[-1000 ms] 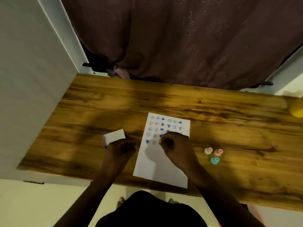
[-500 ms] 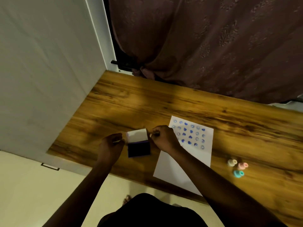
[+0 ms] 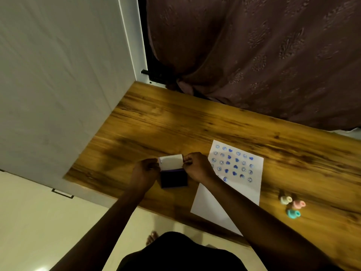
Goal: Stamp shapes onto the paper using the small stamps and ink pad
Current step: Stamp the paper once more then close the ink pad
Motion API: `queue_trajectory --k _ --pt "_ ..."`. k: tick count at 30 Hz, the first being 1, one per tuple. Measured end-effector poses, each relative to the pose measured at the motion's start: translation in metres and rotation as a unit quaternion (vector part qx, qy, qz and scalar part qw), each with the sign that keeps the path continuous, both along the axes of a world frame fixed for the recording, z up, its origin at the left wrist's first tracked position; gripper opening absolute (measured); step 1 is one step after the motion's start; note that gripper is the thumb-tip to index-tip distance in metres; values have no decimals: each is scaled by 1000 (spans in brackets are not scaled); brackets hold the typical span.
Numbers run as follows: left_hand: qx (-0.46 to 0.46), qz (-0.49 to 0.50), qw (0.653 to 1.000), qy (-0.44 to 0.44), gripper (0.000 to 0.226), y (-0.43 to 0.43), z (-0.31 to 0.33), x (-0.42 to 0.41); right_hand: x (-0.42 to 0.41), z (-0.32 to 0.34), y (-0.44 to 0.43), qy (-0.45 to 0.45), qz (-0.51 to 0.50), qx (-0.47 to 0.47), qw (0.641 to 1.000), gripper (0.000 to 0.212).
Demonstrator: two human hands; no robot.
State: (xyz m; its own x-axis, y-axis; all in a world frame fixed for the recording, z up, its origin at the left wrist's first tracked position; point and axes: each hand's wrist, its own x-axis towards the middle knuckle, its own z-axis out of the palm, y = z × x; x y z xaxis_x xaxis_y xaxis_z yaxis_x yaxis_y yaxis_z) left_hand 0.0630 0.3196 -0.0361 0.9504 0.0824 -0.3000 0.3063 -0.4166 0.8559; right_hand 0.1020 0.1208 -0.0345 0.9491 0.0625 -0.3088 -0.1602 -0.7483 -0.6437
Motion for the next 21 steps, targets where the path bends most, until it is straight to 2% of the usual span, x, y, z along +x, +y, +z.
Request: queue_trajectory --k 10,14,18,21 --pt "-48 32 998 -25 42 -7 3 -2 -3 -4 -6 26 4 34 999 38" --pt "-53 33 998 -21 53 -7 -1 -6 -10 -5 -11 26 0 53 998 36" --pt "-51 2 998 -26 39 -8 -1 -14 -16 -6 -16 7 -8 73 997 31" --pt "-57 -20 998 -32 40 -9 0 -17 -19 -6 -17 3 -19 91 996 28"
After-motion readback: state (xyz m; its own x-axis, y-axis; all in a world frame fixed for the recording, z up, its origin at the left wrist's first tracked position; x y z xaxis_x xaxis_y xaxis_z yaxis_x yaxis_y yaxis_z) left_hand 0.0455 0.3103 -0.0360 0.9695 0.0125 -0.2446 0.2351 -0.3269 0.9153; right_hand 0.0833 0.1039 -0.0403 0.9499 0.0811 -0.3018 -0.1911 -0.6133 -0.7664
